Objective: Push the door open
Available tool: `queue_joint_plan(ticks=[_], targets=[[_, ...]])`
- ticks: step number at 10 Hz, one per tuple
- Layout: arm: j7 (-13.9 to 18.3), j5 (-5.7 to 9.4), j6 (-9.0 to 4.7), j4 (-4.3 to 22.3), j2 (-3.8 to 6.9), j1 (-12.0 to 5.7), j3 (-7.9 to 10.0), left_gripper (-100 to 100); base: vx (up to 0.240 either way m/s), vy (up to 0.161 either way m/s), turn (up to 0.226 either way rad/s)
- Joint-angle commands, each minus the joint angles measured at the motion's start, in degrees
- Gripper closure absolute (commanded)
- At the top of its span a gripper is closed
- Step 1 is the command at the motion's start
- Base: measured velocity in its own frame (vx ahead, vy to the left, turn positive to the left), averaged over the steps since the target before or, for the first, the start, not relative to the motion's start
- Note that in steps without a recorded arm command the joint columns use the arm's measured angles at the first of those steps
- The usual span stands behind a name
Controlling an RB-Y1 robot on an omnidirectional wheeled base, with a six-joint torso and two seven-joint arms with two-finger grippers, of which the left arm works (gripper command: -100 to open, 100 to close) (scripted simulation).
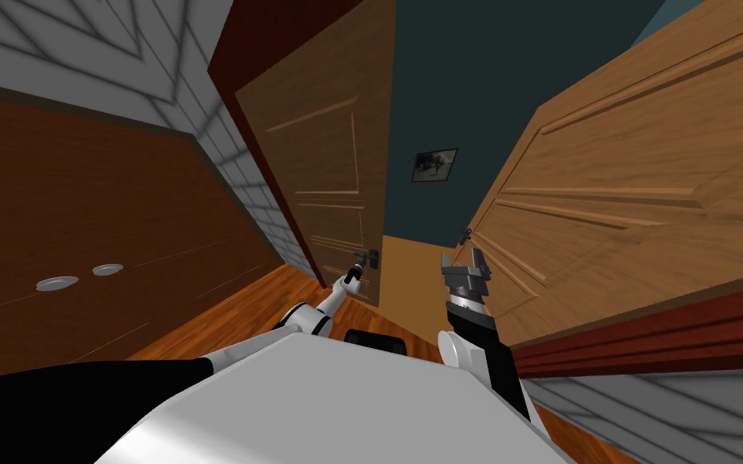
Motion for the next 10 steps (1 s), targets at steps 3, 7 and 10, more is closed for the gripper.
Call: queue_joint_plan(ticks=[3, 7, 10], targets=[[-0.6, 0.69, 0.17, -1.1, 2.25, 0.33, 2.34, 100, 0.151, -0.113, 0.048], [-1.3, 1.38, 0.24, -1.1, 3.36, 0.41, 4.54, 100, 0.18, -0.146, 0.081], [-2.1, 2.1, 0.3, -1.0, 4.07, 0.49, 6.85, 100, 0.151, -0.129, 0.072]])
